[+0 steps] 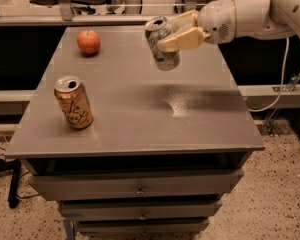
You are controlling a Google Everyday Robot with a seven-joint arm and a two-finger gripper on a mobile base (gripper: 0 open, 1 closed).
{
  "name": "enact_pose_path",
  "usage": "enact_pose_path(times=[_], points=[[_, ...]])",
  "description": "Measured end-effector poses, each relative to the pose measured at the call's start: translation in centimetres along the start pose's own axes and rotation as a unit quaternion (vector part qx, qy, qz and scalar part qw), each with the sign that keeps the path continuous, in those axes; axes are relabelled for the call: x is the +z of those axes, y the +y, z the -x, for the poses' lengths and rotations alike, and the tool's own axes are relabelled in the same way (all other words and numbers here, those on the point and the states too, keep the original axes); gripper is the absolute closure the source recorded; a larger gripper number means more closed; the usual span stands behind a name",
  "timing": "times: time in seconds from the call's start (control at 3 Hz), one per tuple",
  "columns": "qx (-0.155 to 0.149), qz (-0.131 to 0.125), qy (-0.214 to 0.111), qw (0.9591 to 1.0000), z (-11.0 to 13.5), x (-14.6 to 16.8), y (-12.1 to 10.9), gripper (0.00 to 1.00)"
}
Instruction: Place 7up can upright
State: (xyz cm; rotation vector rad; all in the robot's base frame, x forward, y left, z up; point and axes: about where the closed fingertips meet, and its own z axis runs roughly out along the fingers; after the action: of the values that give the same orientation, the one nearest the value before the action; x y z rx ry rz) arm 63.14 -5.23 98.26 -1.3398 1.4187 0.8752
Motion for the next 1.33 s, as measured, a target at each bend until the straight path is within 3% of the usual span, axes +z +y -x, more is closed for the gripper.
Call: enact_pose_path(times=[0.33, 1.0, 1.33], points=[[0.025, -0.007, -0.017, 0.9995, -3.4, 0.6, -0.2, 1.00], [0.057, -0.011, -0.037, 0.9976, -7.5, 0.5, -1.1, 1.00], [0.065, -0.012, -0.037, 0.9971, -9.1, -0.1, -1.5, 0.82]])
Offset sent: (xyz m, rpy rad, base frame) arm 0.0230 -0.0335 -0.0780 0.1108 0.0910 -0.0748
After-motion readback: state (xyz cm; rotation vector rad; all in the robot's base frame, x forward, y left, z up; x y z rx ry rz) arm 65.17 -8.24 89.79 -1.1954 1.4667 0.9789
